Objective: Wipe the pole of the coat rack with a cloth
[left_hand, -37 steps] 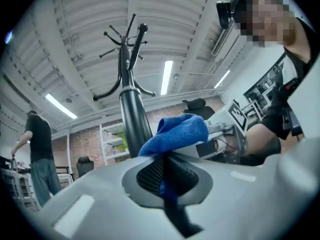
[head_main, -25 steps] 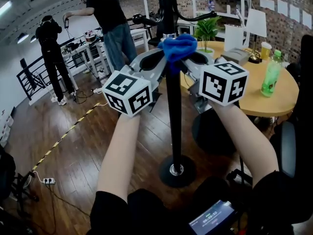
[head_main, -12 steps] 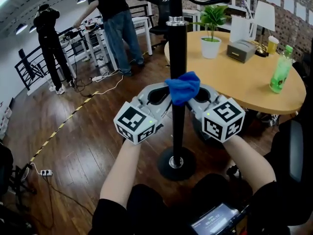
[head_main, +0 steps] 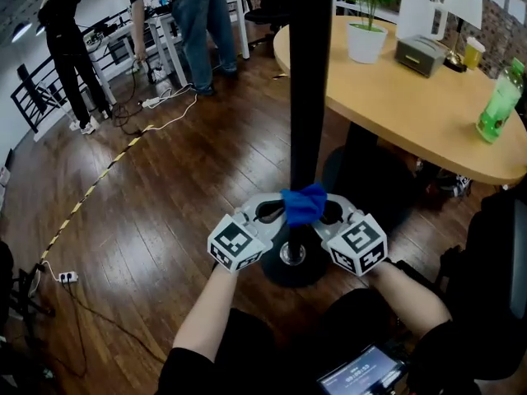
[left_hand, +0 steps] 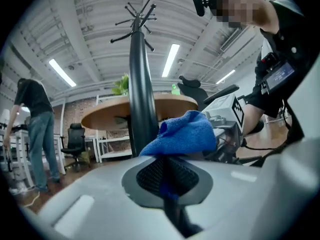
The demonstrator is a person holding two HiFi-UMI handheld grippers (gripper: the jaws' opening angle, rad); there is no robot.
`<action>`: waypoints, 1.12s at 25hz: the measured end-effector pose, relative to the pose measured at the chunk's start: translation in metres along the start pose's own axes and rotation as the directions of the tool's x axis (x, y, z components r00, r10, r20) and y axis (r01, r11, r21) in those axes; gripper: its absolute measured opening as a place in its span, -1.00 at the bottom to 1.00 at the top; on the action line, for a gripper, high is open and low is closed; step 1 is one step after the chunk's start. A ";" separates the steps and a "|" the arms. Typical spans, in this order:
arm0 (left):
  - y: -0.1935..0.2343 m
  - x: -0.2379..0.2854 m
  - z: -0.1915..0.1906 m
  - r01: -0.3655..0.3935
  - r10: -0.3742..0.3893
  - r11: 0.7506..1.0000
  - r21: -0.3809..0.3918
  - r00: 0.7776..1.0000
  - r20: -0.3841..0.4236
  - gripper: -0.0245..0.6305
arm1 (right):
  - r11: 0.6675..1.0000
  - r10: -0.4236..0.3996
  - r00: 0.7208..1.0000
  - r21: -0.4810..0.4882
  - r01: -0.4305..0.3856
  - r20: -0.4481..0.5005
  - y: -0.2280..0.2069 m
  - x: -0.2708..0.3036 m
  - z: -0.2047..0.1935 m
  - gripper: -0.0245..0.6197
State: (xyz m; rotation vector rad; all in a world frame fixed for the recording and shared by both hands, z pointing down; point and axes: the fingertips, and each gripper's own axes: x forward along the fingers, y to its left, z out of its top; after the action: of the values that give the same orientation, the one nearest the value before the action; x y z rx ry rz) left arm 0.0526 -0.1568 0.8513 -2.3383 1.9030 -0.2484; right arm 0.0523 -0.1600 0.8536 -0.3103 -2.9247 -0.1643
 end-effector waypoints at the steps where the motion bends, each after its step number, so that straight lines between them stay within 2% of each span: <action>1: -0.005 0.002 -0.021 0.010 -0.010 1.000 -0.024 1.000 -0.028 -0.91 | 1.000 0.002 0.999 0.017 -0.001 -0.034 0.001 0.004 -0.022 -0.76; 5: -0.020 0.009 -0.109 0.018 -0.039 0.993 -0.120 0.984 -0.171 -0.91 | 0.997 0.007 0.985 0.082 0.007 -0.172 0.004 0.024 -0.109 -0.76; 9: -0.038 0.016 -0.192 0.007 -0.076 0.979 -0.205 0.940 -0.333 -0.91 | 0.996 0.001 0.939 0.086 0.031 -0.343 0.011 0.038 -0.190 -0.76; 11: -0.042 0.016 -0.216 -0.018 -0.076 0.970 -0.242 0.925 -0.373 -0.91 | 0.995 -0.006 0.920 0.092 0.046 -0.392 0.014 0.042 -0.212 -0.76; 13: -0.044 0.016 -0.220 -0.041 -0.064 0.961 -0.273 0.928 -0.366 -0.91 | 0.993 -0.014 0.917 0.103 0.060 -0.399 0.014 0.042 -0.215 -0.76; 16: -0.039 0.017 -0.196 -0.055 -0.035 0.964 -0.259 0.942 -0.333 -0.91 | 0.992 -0.032 0.929 0.101 0.074 -0.368 0.009 0.036 -0.189 -0.76; 20: -0.027 0.012 -0.131 -0.037 -0.020 0.982 -0.186 0.955 -0.297 -0.91 | 0.991 -0.057 0.948 0.094 0.091 -0.314 0.006 0.022 -0.125 -0.76; 24: -0.006 0.003 -0.031 -0.059 0.041 0.994 -0.096 0.981 -0.188 -0.91 | 0.993 -0.069 0.982 0.086 0.085 -0.176 0.000 0.003 -0.025 -0.76; 28: 0.018 -0.003 0.082 -0.073 0.069 0.996 -0.058 0.995 -0.068 -0.91 | 0.991 -0.113 0.993 0.067 0.116 -0.041 -0.011 -0.020 0.087 -0.76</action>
State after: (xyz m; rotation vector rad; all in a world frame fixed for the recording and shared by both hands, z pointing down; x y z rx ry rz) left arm 0.0509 -0.1591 0.7668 -2.3220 2.0474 -0.2677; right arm 0.0535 -0.1637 0.7636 -0.1271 -2.9045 -0.0842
